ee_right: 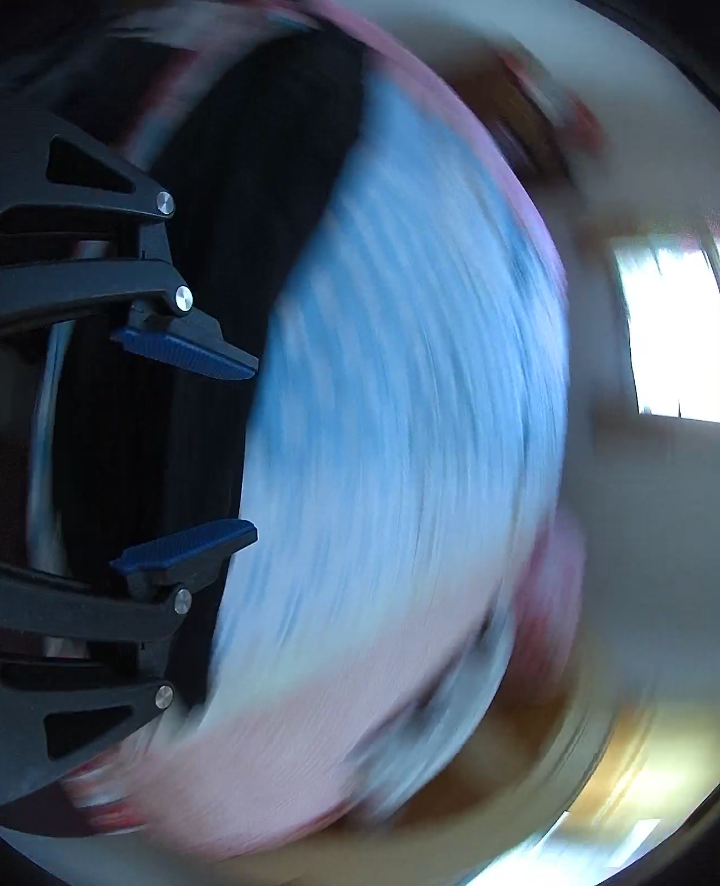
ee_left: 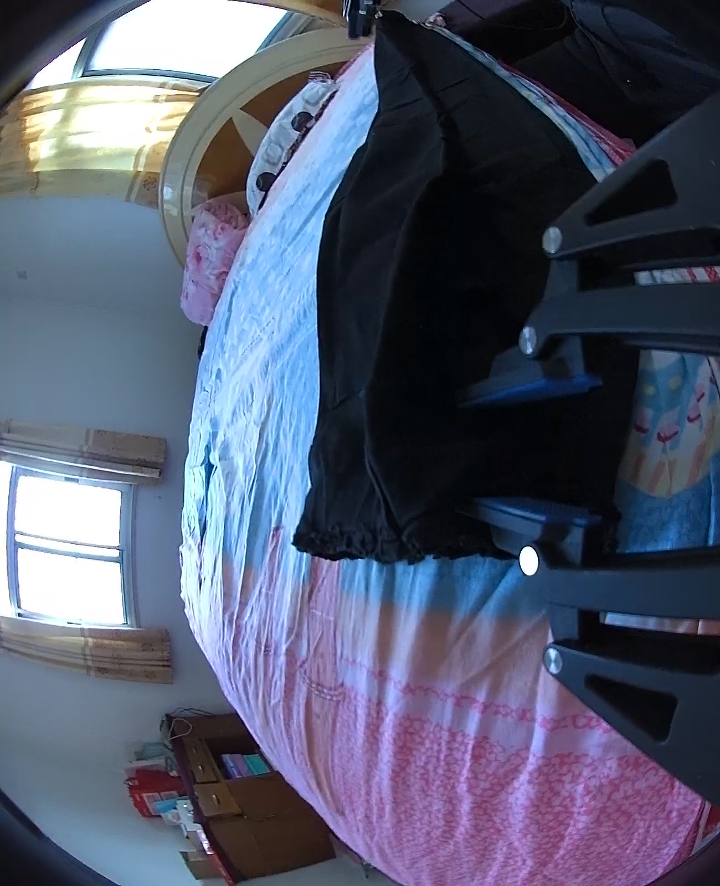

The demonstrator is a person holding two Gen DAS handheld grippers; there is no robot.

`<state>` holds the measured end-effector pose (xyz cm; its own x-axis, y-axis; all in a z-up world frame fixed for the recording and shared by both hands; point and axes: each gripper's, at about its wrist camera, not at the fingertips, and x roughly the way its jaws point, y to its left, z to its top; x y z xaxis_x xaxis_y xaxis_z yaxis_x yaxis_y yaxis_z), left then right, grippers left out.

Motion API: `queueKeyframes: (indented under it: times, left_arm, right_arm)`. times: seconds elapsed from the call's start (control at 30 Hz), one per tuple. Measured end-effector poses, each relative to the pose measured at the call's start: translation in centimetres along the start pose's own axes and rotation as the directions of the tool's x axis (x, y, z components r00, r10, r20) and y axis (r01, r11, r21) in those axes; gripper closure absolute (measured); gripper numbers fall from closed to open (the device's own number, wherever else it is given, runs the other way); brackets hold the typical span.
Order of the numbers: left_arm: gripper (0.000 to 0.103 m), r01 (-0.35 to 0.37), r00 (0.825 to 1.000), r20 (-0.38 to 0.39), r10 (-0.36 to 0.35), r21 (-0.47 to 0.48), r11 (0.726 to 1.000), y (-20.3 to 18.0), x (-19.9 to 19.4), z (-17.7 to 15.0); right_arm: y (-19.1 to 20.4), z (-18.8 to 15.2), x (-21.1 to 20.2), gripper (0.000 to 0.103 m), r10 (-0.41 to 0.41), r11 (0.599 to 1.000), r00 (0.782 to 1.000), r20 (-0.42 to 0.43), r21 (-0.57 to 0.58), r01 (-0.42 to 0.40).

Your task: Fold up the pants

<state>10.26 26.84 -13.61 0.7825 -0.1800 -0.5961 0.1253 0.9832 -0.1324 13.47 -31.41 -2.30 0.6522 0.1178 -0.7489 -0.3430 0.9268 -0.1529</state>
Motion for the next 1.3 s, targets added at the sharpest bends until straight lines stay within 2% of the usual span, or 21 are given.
queueKeyframes:
  times: [0.03, 0.1, 0.23, 0.27, 0.37, 0.47, 0.5, 0.53, 0.57, 0.6, 0.63, 0.67, 0.7, 0.77, 0.9, 0.97, 1.1, 1.13, 1.17, 1.23, 1.3]
  left_arm:
    - [0.065, 0.0, 1.0, 0.004, 0.0, 0.006, 1.0, -0.1, -0.2, 0.0]
    - [0.063, 0.001, 1.0, 0.01, -0.001, 0.015, 1.0, -0.3, -0.7, 0.1]
    - [0.052, 0.036, 0.999, 0.024, -0.037, 0.029, 0.999, -0.5, -1.6, 0.4]
    - [0.046, 0.051, 0.998, 0.026, -0.052, 0.037, 0.998, -0.6, -1.8, 0.4]
    - [0.041, 0.065, 0.997, 0.033, -0.067, 0.056, 0.996, -0.8, -1.6, 0.7]
    - [0.041, 0.068, 0.997, 0.029, -0.07, 0.064, 0.996, -0.8, -0.6, 1.5]
    - [0.042, 0.071, 0.997, 0.024, -0.073, 0.076, 0.995, -0.8, 0.0, 2.0]
    - [0.055, 0.068, 0.997, 0.024, -0.07, 0.085, 0.994, -0.8, 0.3, 2.4]
    - [0.074, 0.064, 0.997, 0.026, -0.066, 0.091, 0.994, -0.8, 0.6, 2.8]
    - [0.082, 0.069, 0.997, 0.027, -0.072, 0.093, 0.993, -0.7, 0.7, 3.3]
    - [0.086, 0.081, 0.996, 0.029, -0.084, 0.093, 0.992, -0.7, 0.7, 3.7]
    - [0.088, 0.086, 0.995, 0.04, -0.091, 0.106, 0.991, -0.7, 0.5, 4.1]
    - [0.089, 0.088, 0.994, 0.054, -0.096, 0.139, 0.986, -1.0, 0.2, 4.5]
    - [0.091, 0.085, 0.993, 0.061, -0.099, 0.196, 0.977, -1.4, -0.4, 5.0]
    - [0.091, 0.06, 0.992, 0.087, -0.088, 0.282, 0.958, -1.1, -2.4, 5.4]
    - [0.091, 0.066, 0.994, 0.071, -0.089, 0.275, 0.959, -0.6, -2.5, 5.0]
    - [0.091, 0.069, 0.995, 0.058, -0.086, 0.254, 0.965, -0.4, -2.0, 4.4]
    - [0.091, 0.071, 0.994, 0.068, -0.09, 0.239, 0.968, -0.4, -2.0, 4.4]
    - [0.091, 0.073, 0.993, 0.076, -0.092, 0.227, 0.971, -0.3, -2.1, 4.4]
    - [0.091, 0.087, 0.99, 0.097, -0.107, 0.194, 0.977, 0.0, -2.3, 4.8]
    - [0.091, 0.082, 0.988, 0.109, -0.105, 0.198, 0.977, 0.0, -2.4, 5.3]
  right_arm:
    - [3.8, 0.5, 1.8, 0.048, 0.062, 0.993, 0.998, -0.012, -0.1, -0.062]
    - [8.9, 0.7, 4.4, 0.048, 0.112, 0.968, 0.993, -0.037, -0.22, -0.117]
    - [16.7, 0.5, 8.3, 0.048, 0.145, 0.897, 0.987, -0.063, -0.412, -0.158]
    - [17.3, 0.3, 8.7, 0.048, 0.15, 0.884, 0.987, -0.064, -0.438, -0.163]
    - [19.6, 0.0, 9.9, 0.048, 0.124, 0.838, 0.992, -0.04, -0.532, -0.126]
    - [19.1, 0.6, 10.6, 0.048, 0.125, 0.847, 0.991, -0.044, -0.515, -0.13]
    - [18.5, 1.0, 10.8, 0.048, 0.132, 0.854, 0.99, -0.052, -0.501, -0.14]
    - [18.2, 1.2, 11.1, 0.048, 0.137, 0.861, 0.989, -0.059, -0.486, -0.148]
    - [17.8, 1.5, 11.4, 0.049, 0.136, 0.868, 0.988, -0.067, -0.473, -0.151]
    - [17.4, 1.8, 11.7, 0.055, 0.134, 0.874, 0.987, -0.083, -0.46, -0.157]
    - [17.3, 1.9, 11.8, 0.079, 0.139, 0.875, 0.986, -0.091, -0.455, -0.165]
    - [17.1, 2.2, 12.0, 0.094, 0.141, 0.876, 0.985, -0.099, -0.452, -0.17]
    - [16.8, 2.3, 12.0, 0.095, 0.132, 0.878, 0.987, -0.094, -0.45, -0.16]
    - [16.4, 2.6, 11.7, 0.103, 0.138, 0.879, 0.986, -0.094, -0.448, -0.165]
    - [15.9, 2.9, 9.8, 0.103, 0.166, 0.872, 0.983, -0.075, -0.455, -0.182]
    - [16.0, 2.6, 9.0, 0.103, 0.193, 0.854, 0.978, -0.079, -0.478, -0.207]
    - [17.2, 1.8, 9.4, 0.098, 0.182, 0.834, 0.981, -0.065, -0.519, -0.189]
    - [17.8, 1.8, 9.6, 0.086, 0.177, 0.829, 0.982, -0.063, -0.528, -0.184]
    - [18.7, 1.5, 9.9, 0.069, 0.169, 0.821, 0.983, -0.07, -0.542, -0.18]
    - [19.4, 0.9, 10.4, 0.06, 0.187, 0.811, 0.979, -0.075, -0.551, -0.197]
    - [20.1, 1.1, 10.5, 0.06, 0.189, 0.809, 0.98, -0.058, -0.557, -0.189]
